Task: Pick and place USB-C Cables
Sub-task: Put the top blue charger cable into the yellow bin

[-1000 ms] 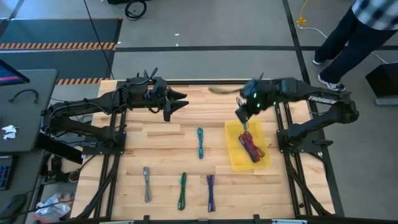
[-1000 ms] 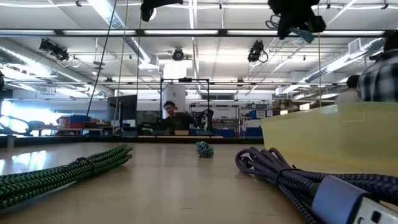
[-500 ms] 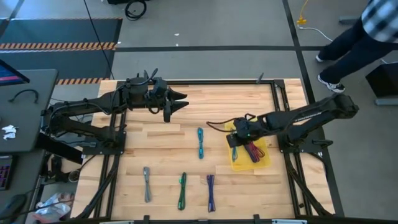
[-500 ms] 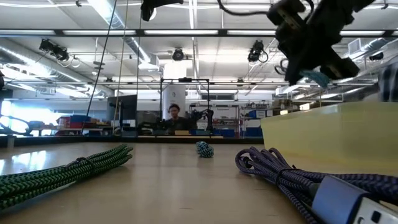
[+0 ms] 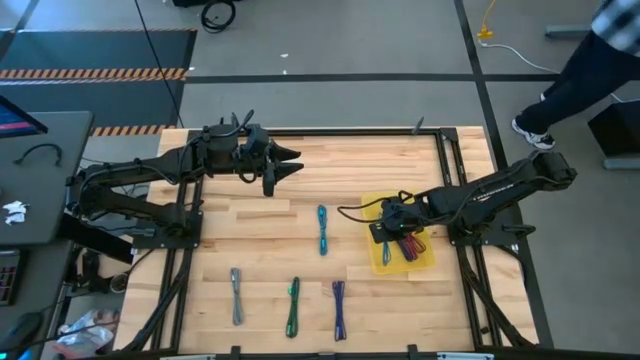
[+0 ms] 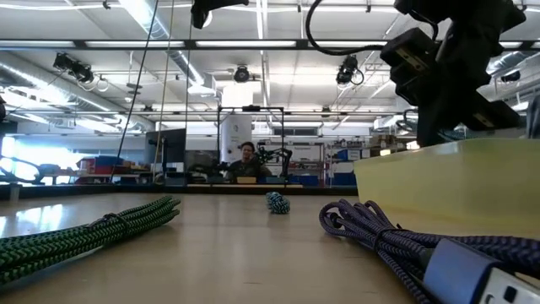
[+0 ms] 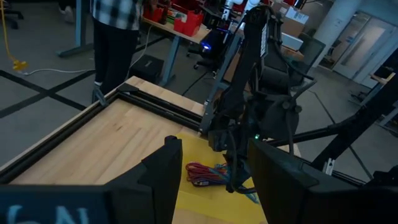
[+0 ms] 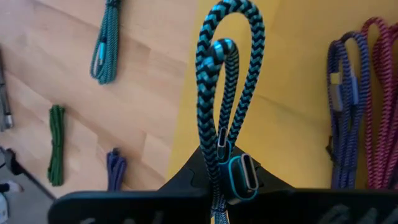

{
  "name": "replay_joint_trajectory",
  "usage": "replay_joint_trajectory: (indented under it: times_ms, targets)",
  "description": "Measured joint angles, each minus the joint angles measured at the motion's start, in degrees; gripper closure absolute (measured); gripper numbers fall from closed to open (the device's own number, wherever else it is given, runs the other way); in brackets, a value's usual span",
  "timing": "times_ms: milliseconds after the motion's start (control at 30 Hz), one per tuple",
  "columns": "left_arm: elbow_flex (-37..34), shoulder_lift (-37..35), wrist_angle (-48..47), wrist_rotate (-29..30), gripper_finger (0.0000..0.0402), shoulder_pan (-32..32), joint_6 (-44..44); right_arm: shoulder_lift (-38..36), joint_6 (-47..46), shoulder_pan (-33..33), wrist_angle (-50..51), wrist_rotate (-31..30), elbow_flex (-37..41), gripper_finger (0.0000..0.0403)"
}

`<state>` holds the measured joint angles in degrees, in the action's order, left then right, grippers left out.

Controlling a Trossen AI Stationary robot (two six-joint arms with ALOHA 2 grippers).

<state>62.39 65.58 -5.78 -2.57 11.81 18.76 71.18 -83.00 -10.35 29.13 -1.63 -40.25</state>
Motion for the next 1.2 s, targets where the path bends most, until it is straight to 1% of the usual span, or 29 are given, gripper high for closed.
replay_joint_trajectory:
  times_ms: [133,367,700,800,867,967,1200]
  targets:
    - [0.0,0.0,-0.02,0.0,0.0211,0.0,-0.08,0.0,-0.04,0.07,-0.76,-1.23,1.22,0.0385]
    - [0.0,0.0,-0.02,0.0,0.0211,0.0,-0.08,0.0,-0.02,0.07,-1.36,-0.72,3.27,0.0385]
    - [0.0,0.0,-0.02,0.0,0.0211,0.0,-0.06,0.65,2.01,0.07,-2.35,-0.59,3.41,0.0385]
    - [0.0,0.0,-0.02,0.0,0.0211,0.0,-0.06,2.63,2.67,0.07,-2.51,-0.13,3.41,0.0385]
    - [0.0,0.0,-0.02,0.0,0.0211,0.0,-0.06,4.58,3.59,0.07,-3.01,1.35,3.41,0.0385]
    - [0.0,0.0,-0.03,-0.02,0.0211,-0.02,-0.03,7.8,5.07,0.07,-5.14,3.19,3.41,0.0385]
    - [0.0,0.0,-0.03,-0.02,0.0211,-0.02,0.07,12.89,6.31,0.09,-10.44,4.27,3.38,0.0385]
